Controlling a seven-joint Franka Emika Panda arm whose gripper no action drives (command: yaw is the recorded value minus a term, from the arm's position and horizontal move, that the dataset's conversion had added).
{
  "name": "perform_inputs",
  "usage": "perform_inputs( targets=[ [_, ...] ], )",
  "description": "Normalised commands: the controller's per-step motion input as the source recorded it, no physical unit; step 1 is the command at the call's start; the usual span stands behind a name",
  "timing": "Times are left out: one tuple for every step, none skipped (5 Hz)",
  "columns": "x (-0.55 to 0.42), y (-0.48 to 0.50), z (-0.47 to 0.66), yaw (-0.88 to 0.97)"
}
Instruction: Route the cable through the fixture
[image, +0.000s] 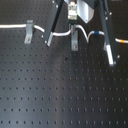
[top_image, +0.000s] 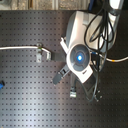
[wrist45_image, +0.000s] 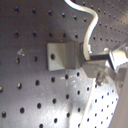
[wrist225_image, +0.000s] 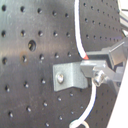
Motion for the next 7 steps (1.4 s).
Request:
perform_inputs(
  targets=[
    [-0.170,-0.153,0.02,0.10],
    [-0.263,-0.099,0.03,0.23],
    [-0.098,0.124,0.22,-0.11],
    [-0.020,0.032,0.36,-0.69],
    [-0.012,-0.010,0.24,-0.69],
    [-0.066,-0.077,0.15,-0.52],
    [-0.042,-0.060,0.07,-0.43]
  ],
)
